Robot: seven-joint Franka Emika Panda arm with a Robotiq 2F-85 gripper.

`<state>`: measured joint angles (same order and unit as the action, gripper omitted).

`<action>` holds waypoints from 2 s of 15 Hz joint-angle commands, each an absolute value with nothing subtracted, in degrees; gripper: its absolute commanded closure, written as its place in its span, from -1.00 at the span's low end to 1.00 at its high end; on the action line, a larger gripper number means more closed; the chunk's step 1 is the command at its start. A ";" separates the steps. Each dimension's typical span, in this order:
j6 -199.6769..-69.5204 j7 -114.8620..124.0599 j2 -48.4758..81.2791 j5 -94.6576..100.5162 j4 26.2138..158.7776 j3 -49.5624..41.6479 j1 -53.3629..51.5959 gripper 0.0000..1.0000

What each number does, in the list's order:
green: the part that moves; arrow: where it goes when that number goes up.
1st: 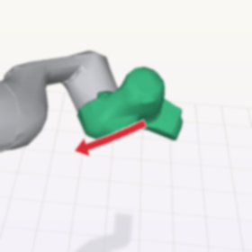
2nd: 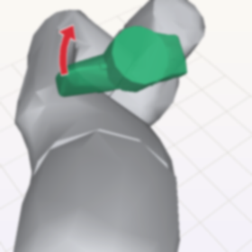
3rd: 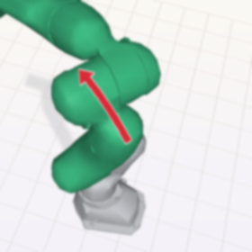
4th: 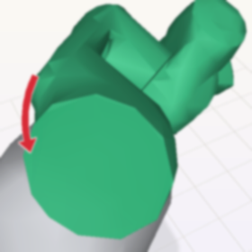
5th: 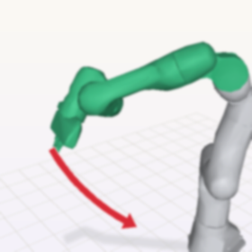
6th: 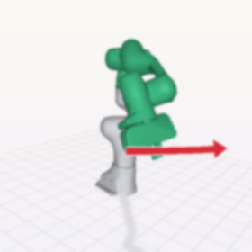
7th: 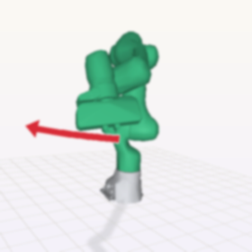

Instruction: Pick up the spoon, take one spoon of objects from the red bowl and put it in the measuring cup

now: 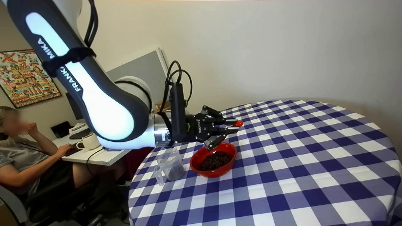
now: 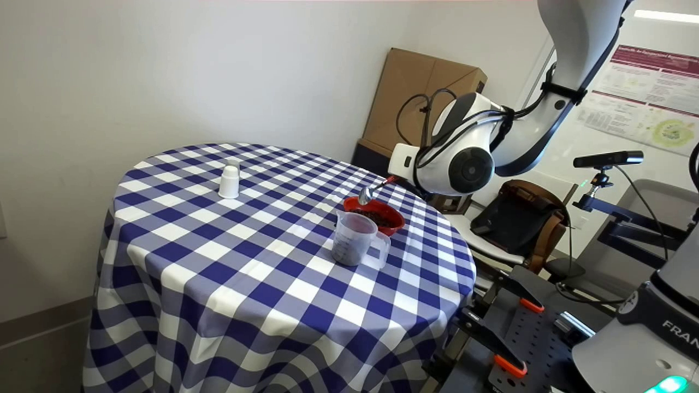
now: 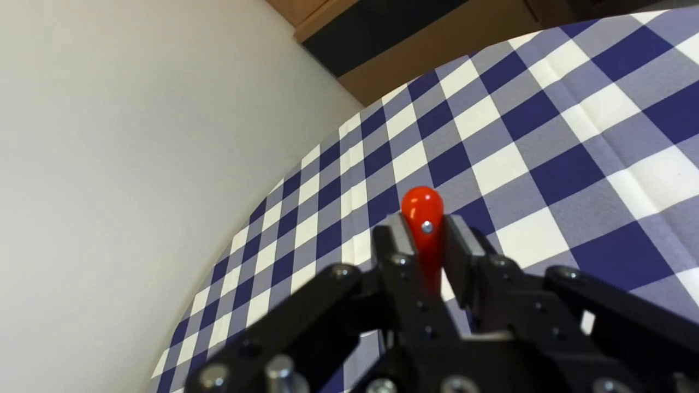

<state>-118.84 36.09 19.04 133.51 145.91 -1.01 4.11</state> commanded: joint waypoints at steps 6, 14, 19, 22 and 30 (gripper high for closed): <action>-112.55 34.84 21.59 117.37 145.38 0.46 5.97 0.90; -110.56 20.72 21.12 78.95 140.90 5.21 3.97 0.90; -104.61 17.87 21.64 67.17 136.19 5.71 -1.19 0.90; -99.78 18.07 23.30 65.40 132.62 5.64 -3.89 0.90; -83.54 19.90 31.47 51.70 121.88 4.73 -6.08 0.90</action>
